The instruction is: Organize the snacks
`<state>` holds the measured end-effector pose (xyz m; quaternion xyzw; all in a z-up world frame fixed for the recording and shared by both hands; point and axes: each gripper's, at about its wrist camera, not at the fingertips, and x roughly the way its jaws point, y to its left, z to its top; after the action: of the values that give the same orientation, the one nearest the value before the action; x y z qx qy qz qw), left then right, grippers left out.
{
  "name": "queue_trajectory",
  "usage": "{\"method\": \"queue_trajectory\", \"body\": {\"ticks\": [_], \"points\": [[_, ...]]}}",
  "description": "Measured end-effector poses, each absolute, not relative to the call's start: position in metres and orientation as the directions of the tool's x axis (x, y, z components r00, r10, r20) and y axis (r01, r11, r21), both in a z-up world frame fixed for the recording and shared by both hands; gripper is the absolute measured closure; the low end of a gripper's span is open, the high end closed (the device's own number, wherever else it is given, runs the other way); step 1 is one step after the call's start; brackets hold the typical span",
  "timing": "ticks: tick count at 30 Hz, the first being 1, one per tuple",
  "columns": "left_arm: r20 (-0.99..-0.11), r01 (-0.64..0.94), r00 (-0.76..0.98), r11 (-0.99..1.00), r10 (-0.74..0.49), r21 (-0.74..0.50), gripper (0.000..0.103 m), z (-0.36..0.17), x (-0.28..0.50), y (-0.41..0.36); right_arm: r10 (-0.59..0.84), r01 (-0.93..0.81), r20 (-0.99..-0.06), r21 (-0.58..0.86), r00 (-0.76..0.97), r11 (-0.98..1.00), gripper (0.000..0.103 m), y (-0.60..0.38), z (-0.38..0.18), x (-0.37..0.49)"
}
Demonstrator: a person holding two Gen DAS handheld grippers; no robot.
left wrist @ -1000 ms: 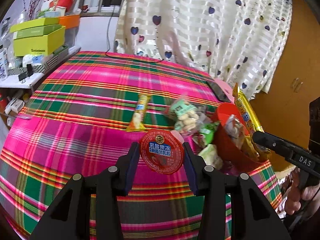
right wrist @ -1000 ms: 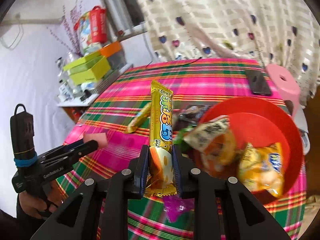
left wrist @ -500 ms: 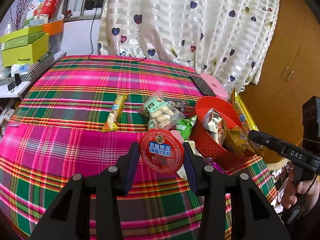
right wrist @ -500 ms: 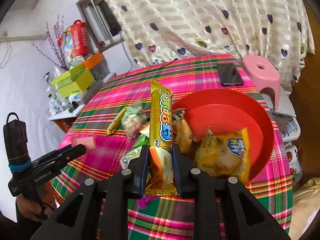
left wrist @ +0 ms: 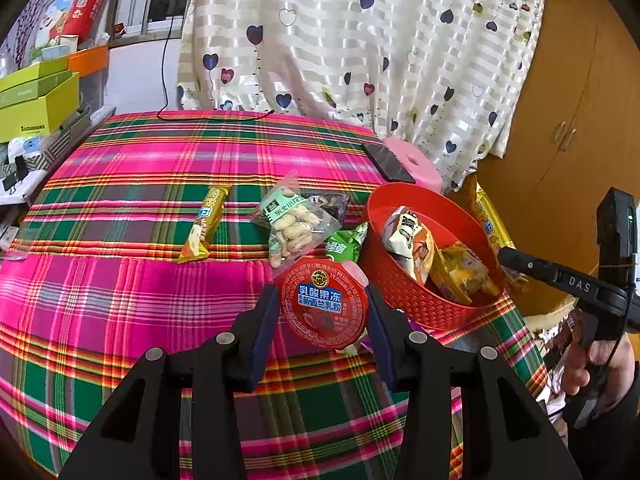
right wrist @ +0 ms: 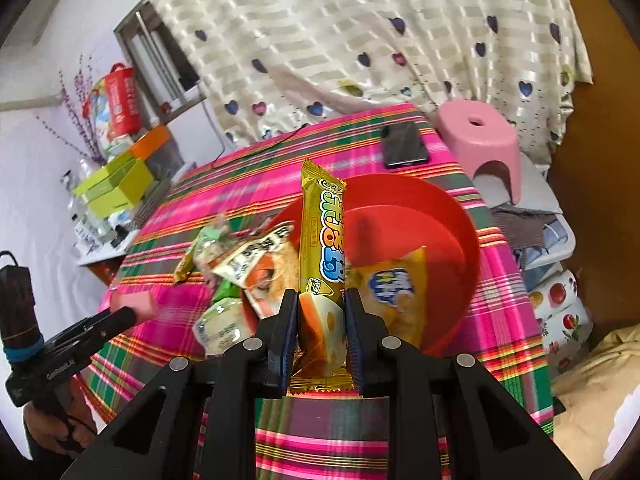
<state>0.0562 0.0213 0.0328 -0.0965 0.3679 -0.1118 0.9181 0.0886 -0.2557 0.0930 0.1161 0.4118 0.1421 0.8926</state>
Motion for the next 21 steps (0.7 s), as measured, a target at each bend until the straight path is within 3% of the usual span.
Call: {"method": "queue_trajectory", "body": {"ticks": [21], "points": [[-0.648, 0.220, 0.681, 0.939, -0.342, -0.265, 0.059, 0.038, 0.075, -0.010, 0.269, -0.086, -0.743, 0.275, 0.613, 0.957, 0.082, -0.286, 0.076, 0.113]]}}
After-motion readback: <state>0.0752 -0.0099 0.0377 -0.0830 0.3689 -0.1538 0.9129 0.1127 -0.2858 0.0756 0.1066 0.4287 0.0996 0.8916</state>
